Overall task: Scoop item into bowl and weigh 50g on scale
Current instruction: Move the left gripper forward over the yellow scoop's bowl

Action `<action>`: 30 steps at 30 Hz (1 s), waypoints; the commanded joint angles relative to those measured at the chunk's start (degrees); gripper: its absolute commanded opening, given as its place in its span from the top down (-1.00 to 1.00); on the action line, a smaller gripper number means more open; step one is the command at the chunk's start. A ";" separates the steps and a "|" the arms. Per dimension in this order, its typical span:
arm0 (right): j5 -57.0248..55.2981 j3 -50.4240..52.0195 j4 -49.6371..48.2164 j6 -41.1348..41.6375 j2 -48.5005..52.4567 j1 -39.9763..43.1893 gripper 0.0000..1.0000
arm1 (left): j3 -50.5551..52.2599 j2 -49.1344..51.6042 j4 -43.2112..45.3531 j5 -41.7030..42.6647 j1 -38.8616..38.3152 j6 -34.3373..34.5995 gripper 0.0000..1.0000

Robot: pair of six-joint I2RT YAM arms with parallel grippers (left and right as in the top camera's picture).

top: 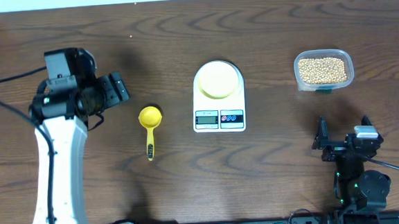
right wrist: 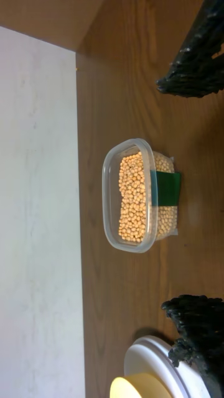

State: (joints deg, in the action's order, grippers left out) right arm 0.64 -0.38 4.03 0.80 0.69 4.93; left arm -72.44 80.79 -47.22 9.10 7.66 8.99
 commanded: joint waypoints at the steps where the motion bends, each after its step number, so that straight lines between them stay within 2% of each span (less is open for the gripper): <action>1: 0.35 0.09 0.28 -0.46 -0.39 0.24 -0.99 | -3.08 3.54 -1.03 0.98 0.20 -0.61 -0.82; 19: 0.35 0.09 0.28 -0.46 -0.39 0.24 -0.99 | -3.10 15.47 -2.89 0.74 -2.25 -9.51 -0.82; 22: 0.35 0.09 0.28 -0.46 -0.39 0.24 -0.99 | -3.10 17.77 -2.84 0.74 -4.00 -13.18 -0.81; 30: 0.35 0.09 0.28 -0.46 -0.39 0.24 -0.99 | -3.10 22.01 -2.84 0.70 -5.40 -13.94 -0.82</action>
State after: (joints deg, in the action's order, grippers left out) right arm 0.64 -0.38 4.05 0.80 0.69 4.93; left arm -73.97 101.12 -49.71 9.34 2.13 -3.53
